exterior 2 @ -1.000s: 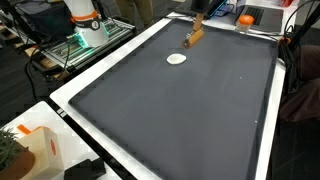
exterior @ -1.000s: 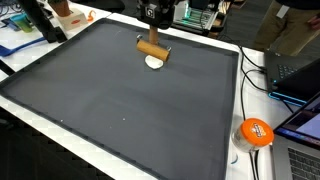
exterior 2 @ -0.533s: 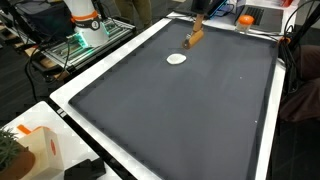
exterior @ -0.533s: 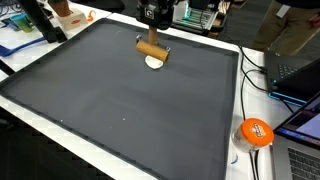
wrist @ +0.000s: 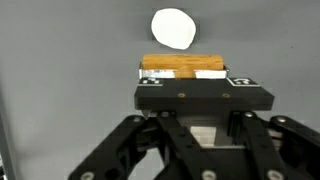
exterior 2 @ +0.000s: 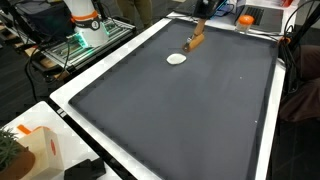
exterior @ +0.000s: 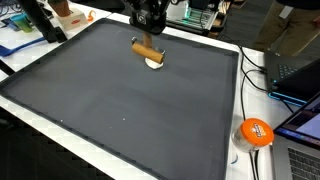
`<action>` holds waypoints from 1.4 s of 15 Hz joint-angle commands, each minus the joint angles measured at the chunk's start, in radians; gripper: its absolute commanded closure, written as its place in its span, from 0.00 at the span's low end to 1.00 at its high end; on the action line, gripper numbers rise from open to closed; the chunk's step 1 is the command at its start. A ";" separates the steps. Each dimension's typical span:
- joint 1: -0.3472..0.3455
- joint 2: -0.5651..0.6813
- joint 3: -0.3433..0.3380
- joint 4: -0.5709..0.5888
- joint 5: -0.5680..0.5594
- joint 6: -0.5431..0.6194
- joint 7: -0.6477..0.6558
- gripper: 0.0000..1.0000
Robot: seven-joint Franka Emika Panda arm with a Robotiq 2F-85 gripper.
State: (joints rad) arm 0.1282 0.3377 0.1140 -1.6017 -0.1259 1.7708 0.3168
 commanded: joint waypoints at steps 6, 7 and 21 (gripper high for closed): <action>0.035 0.184 -0.033 0.286 0.023 -0.159 -0.002 0.78; 0.037 0.203 -0.035 0.312 0.024 -0.177 -0.003 0.78; 0.040 0.456 -0.062 0.670 0.060 -0.416 -0.023 0.78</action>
State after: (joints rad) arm 0.1579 0.7241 0.0745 -1.0491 -0.0947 1.4500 0.3137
